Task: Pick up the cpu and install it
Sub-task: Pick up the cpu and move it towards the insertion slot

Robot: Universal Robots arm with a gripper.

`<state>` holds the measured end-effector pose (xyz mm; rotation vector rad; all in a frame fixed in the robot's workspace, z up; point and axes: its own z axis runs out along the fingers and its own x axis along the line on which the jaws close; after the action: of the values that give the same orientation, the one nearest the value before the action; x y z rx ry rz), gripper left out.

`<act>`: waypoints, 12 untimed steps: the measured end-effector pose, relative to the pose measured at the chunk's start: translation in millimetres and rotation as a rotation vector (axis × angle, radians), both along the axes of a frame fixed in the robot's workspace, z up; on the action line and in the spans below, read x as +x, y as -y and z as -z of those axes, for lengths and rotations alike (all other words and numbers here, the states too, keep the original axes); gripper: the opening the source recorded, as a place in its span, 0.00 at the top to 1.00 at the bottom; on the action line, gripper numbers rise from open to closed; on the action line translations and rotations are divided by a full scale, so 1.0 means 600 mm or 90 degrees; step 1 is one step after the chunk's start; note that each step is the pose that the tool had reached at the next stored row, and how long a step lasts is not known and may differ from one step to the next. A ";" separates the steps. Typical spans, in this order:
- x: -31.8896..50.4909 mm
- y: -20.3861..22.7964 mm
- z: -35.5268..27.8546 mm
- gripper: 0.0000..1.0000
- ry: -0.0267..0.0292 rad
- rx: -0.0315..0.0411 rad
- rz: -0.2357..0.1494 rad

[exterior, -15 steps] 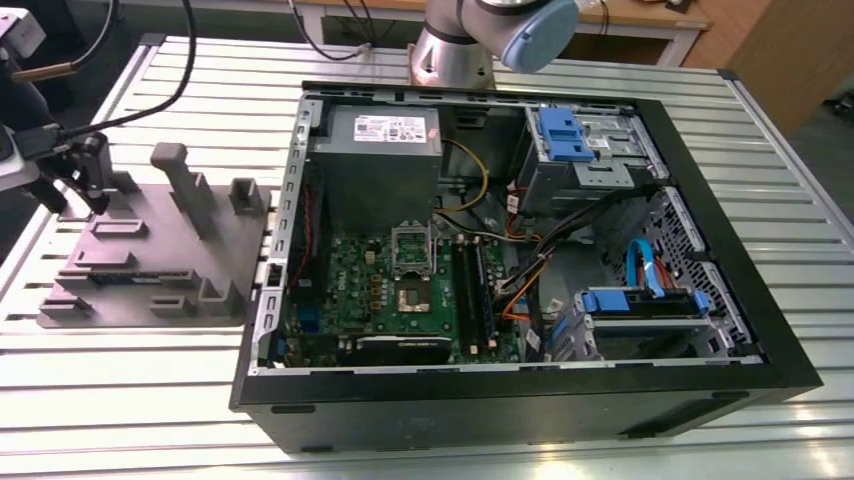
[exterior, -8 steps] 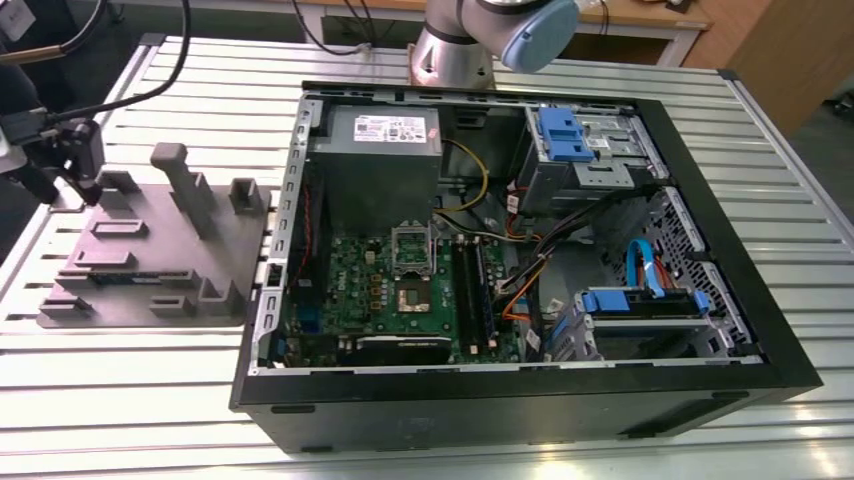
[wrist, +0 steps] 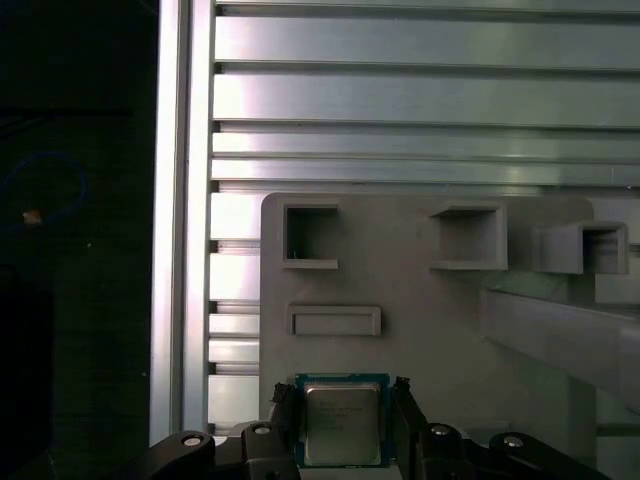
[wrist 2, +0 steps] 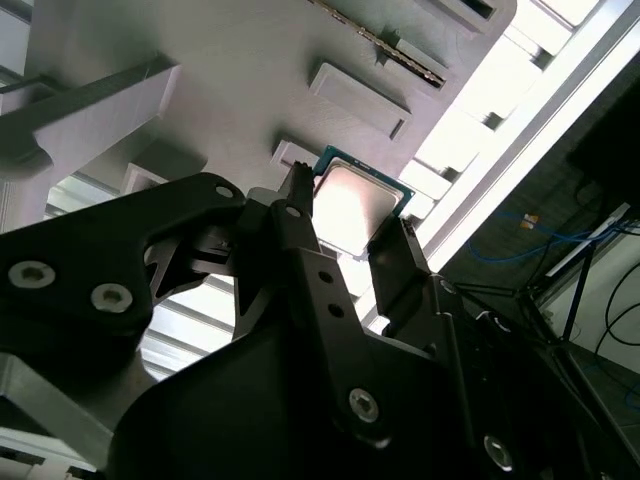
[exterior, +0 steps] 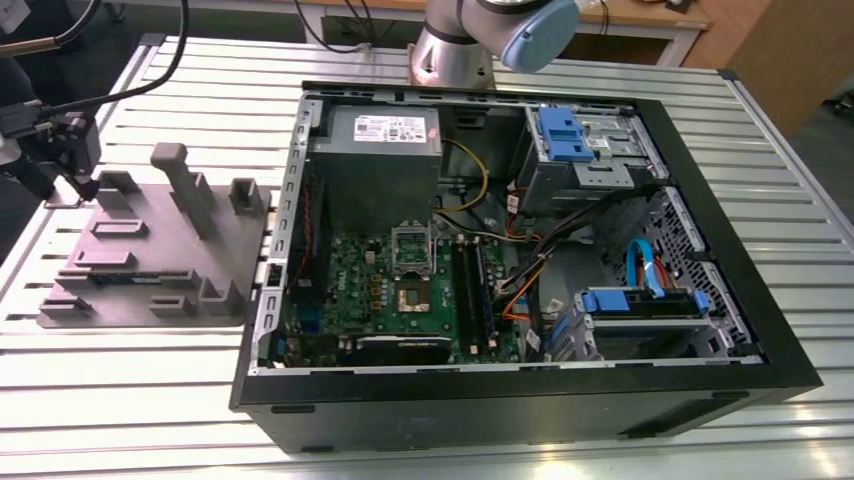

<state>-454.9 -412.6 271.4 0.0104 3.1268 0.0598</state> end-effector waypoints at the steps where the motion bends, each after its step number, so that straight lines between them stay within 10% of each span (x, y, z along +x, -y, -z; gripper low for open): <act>1: 0.000 0.0000 0.000 0.53 0.0000 0.0000 0.000; 12: 0.000 0.0000 -0.009 0.53 0.0000 0.0000 0.000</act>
<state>-454.9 -412.7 276.5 0.0104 3.1268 0.0599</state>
